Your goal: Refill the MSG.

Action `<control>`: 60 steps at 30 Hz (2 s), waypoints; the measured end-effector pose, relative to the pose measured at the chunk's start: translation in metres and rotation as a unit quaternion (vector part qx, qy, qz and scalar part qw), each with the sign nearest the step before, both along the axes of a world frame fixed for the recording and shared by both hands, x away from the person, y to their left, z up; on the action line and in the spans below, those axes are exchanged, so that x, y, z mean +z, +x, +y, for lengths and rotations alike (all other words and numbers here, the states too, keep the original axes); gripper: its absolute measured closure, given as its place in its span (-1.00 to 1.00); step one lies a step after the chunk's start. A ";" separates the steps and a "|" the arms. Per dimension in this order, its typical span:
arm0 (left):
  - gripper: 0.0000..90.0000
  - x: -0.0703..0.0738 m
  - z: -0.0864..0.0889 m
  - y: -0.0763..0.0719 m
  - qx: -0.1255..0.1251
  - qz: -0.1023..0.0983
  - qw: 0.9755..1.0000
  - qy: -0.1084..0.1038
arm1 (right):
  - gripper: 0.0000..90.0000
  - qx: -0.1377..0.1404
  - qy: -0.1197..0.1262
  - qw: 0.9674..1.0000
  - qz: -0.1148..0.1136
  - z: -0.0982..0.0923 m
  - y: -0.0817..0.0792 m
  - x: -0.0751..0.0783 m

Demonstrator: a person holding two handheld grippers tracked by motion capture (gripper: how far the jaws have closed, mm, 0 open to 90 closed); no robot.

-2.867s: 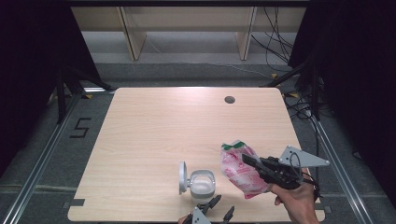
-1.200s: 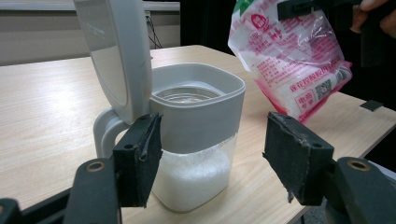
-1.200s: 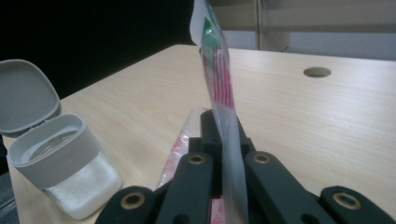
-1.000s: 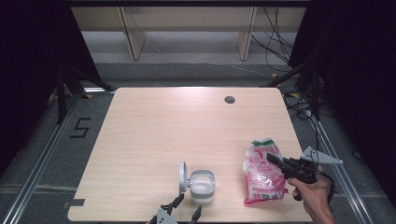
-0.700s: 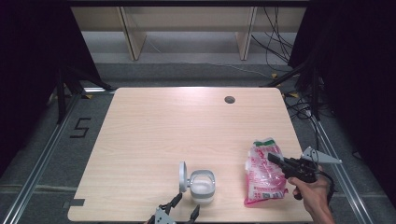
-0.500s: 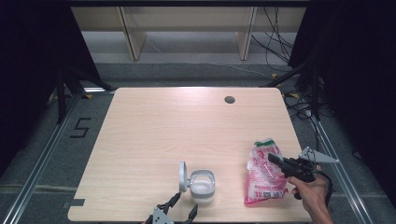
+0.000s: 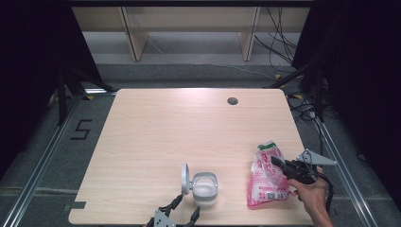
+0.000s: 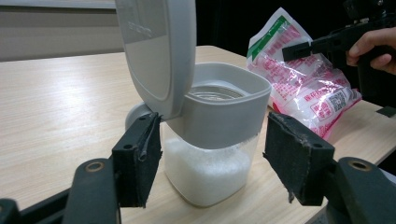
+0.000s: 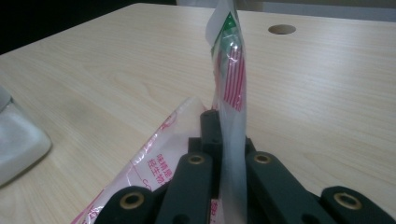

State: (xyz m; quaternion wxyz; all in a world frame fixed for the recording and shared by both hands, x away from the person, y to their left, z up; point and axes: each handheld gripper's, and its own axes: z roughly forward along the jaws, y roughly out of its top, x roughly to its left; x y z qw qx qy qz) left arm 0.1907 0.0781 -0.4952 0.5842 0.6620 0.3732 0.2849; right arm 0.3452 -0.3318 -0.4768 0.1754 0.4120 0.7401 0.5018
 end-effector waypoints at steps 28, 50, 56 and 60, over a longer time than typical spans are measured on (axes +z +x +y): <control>-0.21 0.002 0.007 0.000 0.017 0.017 1.000 -0.002 | 0.50 -0.048 -0.040 0.998 -0.004 -0.007 0.000 0.001; -0.21 0.001 0.011 0.004 0.016 0.003 1.000 -0.005 | 0.08 -0.053 -0.026 0.996 -0.062 0.013 -0.020 0.029; -0.21 0.002 0.015 0.002 0.029 0.019 0.999 -0.010 | -0.07 -0.030 0.002 0.998 -0.047 0.027 -0.032 0.030; -0.22 0.003 0.016 0.003 0.032 0.020 0.999 -0.015 | -0.15 -0.007 -0.008 0.998 -0.057 0.034 -0.038 0.029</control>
